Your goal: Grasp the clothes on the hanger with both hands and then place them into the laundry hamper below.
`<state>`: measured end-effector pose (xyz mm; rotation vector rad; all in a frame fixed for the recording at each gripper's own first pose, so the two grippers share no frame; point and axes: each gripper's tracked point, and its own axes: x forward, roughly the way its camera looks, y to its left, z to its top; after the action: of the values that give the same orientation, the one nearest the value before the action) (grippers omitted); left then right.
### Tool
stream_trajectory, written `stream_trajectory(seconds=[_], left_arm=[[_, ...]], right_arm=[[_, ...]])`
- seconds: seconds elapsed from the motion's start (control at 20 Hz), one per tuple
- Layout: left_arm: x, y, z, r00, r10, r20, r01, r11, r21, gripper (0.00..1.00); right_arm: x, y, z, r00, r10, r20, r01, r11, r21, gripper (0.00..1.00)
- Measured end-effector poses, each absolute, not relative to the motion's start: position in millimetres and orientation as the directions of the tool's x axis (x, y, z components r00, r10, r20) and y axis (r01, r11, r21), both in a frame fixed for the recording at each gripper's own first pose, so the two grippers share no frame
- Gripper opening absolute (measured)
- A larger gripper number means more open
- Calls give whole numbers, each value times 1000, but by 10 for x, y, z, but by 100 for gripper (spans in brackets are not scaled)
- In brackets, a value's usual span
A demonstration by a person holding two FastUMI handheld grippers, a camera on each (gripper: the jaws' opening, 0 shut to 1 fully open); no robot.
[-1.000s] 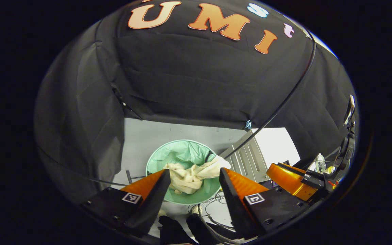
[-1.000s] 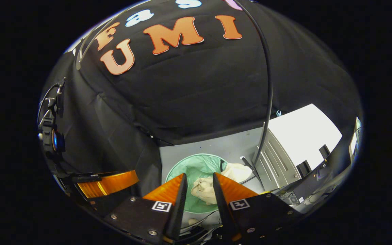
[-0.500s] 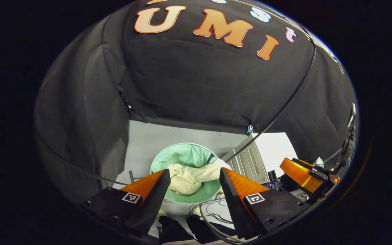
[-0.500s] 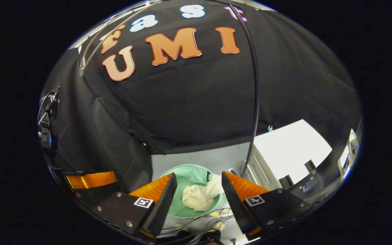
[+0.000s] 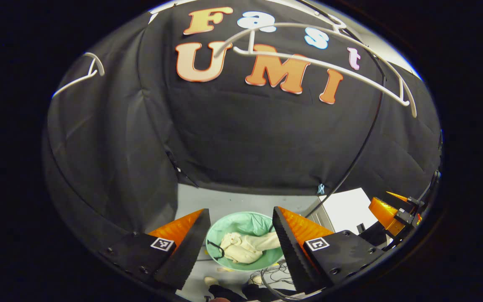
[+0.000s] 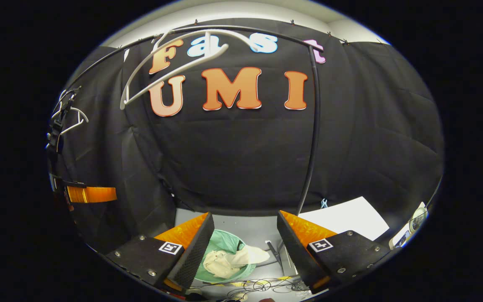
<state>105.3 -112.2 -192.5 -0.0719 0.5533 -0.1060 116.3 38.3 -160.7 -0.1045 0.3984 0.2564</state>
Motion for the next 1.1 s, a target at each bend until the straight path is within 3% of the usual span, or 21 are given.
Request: stream_trajectory(seconds=[0.6, 0.75, 0.8, 0.9, 1.1], left_arm=[[1140, -894, -478, 983, 10, -185, -16, 999, -31, 100], [1094, -806, -254, 993, 52, -105, -53, 998, -13, 97], [1077, -756, -166, 994, 71, -79, -72, 997, -9, 100], [1043, -656, 15, 995, 98, -25, -98, 995, -13, 98], [973, -509, 211, 990, 142, 26, -141, 990, -32, 95]], right_arm=[[1347, -391, -276, 977, 166, -135, -174, 984, -49, 94], [1325, -643, 58, 991, 127, -41, -129, 989, -72, 97], [1314, -692, 132, 992, 122, -24, -123, 990, -70, 94], [1267, -775, 236, 992, 125, -6, -125, 991, -53, 97], [1235, -926, 374, 994, 110, 24, -109, 994, -31, 94]])
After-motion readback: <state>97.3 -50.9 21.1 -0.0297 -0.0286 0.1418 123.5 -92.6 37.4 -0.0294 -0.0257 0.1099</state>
